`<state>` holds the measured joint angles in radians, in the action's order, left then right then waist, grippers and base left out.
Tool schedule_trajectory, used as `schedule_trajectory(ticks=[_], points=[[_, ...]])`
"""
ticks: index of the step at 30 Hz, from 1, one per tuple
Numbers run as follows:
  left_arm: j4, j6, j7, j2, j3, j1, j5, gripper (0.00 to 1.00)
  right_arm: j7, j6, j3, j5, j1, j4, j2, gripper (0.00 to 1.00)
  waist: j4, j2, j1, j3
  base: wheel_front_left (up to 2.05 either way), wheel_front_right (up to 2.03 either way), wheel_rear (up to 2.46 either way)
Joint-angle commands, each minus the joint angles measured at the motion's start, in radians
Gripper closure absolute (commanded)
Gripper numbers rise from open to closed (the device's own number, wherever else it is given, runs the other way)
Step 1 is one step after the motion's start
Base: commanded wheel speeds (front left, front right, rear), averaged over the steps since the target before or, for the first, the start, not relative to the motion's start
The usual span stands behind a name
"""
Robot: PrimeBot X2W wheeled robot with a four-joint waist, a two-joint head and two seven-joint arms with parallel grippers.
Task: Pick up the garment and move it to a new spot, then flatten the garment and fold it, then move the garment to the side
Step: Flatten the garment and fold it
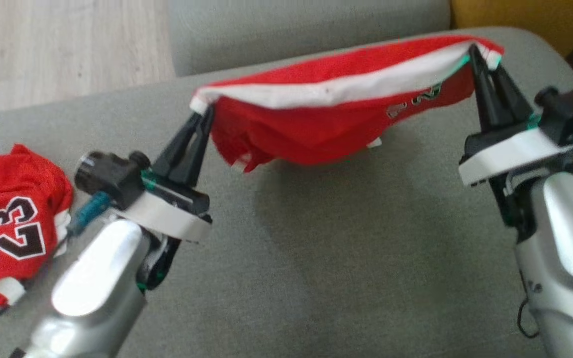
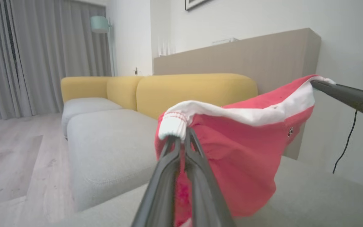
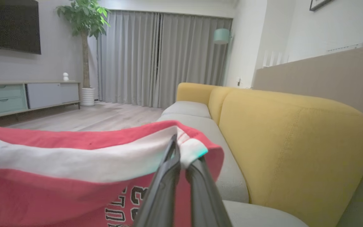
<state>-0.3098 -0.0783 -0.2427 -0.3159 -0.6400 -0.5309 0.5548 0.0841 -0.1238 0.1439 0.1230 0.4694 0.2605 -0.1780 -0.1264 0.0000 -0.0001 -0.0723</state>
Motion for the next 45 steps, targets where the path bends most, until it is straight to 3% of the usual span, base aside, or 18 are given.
schedule_trajectory(ticks=[1,6,15,21,25,29,36,40,45], points=[[0.076,0.016,0.017,-0.046,0.064,-0.066,0.014,1.00,-0.038,-0.007,0.028,0.024,0.052,-0.083,-0.017,1.00,0.009,0.0000,0.0001,0.042,0.00,0.00,0.00],[0.227,0.064,0.091,-0.082,0.104,-0.038,0.058,1.00,-0.143,-0.007,0.027,0.051,0.028,-0.211,-0.036,1.00,0.017,0.0000,0.0001,0.077,0.00,0.00,0.00],[0.505,0.145,0.250,-0.164,0.137,0.040,0.111,1.00,-0.322,-0.007,-0.042,0.069,-0.089,-0.439,0.017,1.00,0.033,0.0000,0.0001,0.057,0.00,0.00,0.00],[0.533,0.137,0.325,-0.191,0.150,-0.050,0.117,1.00,-0.387,-0.007,-0.056,0.064,-0.037,-0.469,0.034,1.00,0.037,0.0000,0.0001,-0.053,0.00,0.00,0.00],[0.419,0.085,0.353,-0.176,0.158,-0.209,0.127,1.00,-0.397,-0.007,-0.046,0.086,0.131,-0.360,0.038,1.00,0.032,0.0000,0.0001,-0.170,0.00,0.00,0.00],[0.221,0.012,0.356,-0.158,0.156,-0.434,0.104,1.00,-0.367,-0.007,-0.014,0.087,0.394,-0.161,0.038,1.00,0.020,0.0000,0.0001,-0.296,0.00,0.00,0.00],[-0.148,-0.037,0.230,-0.093,0.165,-0.832,0.052,1.00,-0.117,-0.007,-0.059,-0.003,0.838,0.229,0.081,1.00,0.012,0.0000,0.0001,-0.434,0.00,0.00,0.00],[-0.283,-0.049,0.117,-0.057,0.118,-0.918,0.034,1.00,0.004,-0.007,-0.077,-0.054,0.904,0.409,0.103,1.00,0.019,0.0000,0.0001,-0.451,0.00,0.00,0.00],[-0.388,-0.052,0.032,-0.023,-0.015,-0.874,0.087,1.00,0.061,-0.007,-0.024,-0.098,0.849,0.644,0.106,1.00,0.031,0.0000,0.0001,-0.462,0.00,0.00,0.00]])
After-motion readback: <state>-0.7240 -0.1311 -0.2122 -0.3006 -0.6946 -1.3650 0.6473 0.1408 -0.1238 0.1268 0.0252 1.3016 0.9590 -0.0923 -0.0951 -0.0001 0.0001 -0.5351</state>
